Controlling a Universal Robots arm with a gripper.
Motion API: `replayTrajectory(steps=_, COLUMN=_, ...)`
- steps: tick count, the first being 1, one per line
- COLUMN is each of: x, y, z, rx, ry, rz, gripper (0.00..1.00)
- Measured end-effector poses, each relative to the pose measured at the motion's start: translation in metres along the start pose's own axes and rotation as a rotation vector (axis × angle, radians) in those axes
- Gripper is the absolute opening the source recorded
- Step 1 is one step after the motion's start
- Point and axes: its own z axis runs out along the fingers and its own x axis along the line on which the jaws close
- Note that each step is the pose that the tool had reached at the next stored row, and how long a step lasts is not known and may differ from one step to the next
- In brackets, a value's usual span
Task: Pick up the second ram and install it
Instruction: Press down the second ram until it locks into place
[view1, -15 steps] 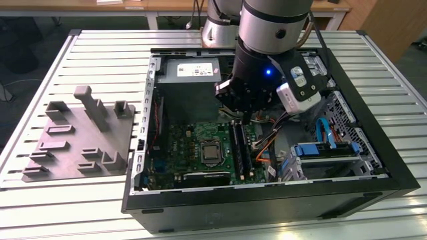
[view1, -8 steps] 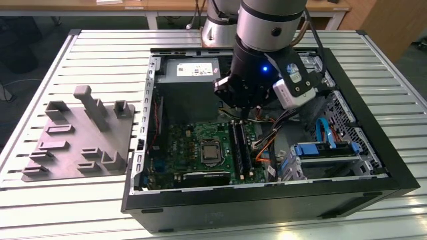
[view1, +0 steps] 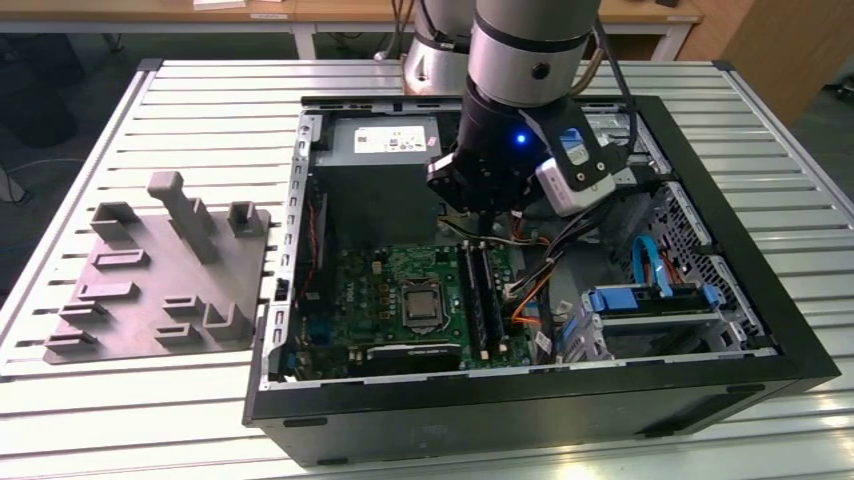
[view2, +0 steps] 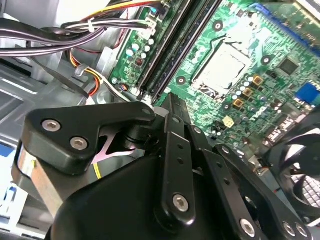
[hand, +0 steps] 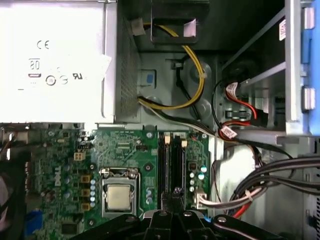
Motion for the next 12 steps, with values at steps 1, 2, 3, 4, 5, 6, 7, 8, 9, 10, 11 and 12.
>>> replayTrajectory(steps=1, x=-0.0001, y=0.0006, z=0.0019, rx=-0.0003, ry=0.0000, rz=0.000, gripper=0.11)
replayTrajectory(steps=2, x=-0.0001, y=0.0010, z=0.0036, rx=0.0000, ry=0.0000, rz=0.000, gripper=0.11)
replayTrajectory(steps=3, x=-0.0001, y=0.0011, z=0.0053, rx=0.0002, ry=0.0001, rz=0.000, gripper=0.11)
replayTrajectory(steps=4, x=-0.0001, y=0.0011, z=0.0071, rx=0.0002, ry=0.0001, rz=0.000, gripper=0.11)
replayTrajectory(steps=5, x=-0.0001, y=0.0010, z=0.0090, rx=0.0001, ry=0.0001, rz=0.000, gripper=0.11)
replayTrajectory(steps=6, x=-0.0001, y=0.0010, z=0.0109, rx=0.0001, ry=0.0001, rz=0.000, gripper=0.11)
replayTrajectory(steps=7, x=-0.0001, y=0.0009, z=0.0127, rx=0.0001, ry=0.0001, rz=0.000, gripper=0.11)
replayTrajectory(steps=8, x=-0.0002, y=0.0009, z=0.0145, rx=0.0000, ry=0.0001, rz=0.000, gripper=0.11)
replayTrajectory(steps=9, x=-0.0003, y=0.0008, z=0.0163, rx=0.0001, ry=0.0001, rz=0.000, gripper=0.11)
replayTrajectory(steps=10, x=-0.0006, y=0.0008, z=0.0181, rx=0.0001, ry=0.0001, rz=0.000, gripper=0.11)
replayTrajectory(steps=11, x=-0.0010, y=0.0008, z=0.0199, rx=0.0001, ry=0.0001, rz=0.000, gripper=0.11)
replayTrajectory(steps=12, x=-0.0017, y=0.0012, z=0.0218, rx=0.0000, ry=0.0000, rz=0.000, gripper=0.11)
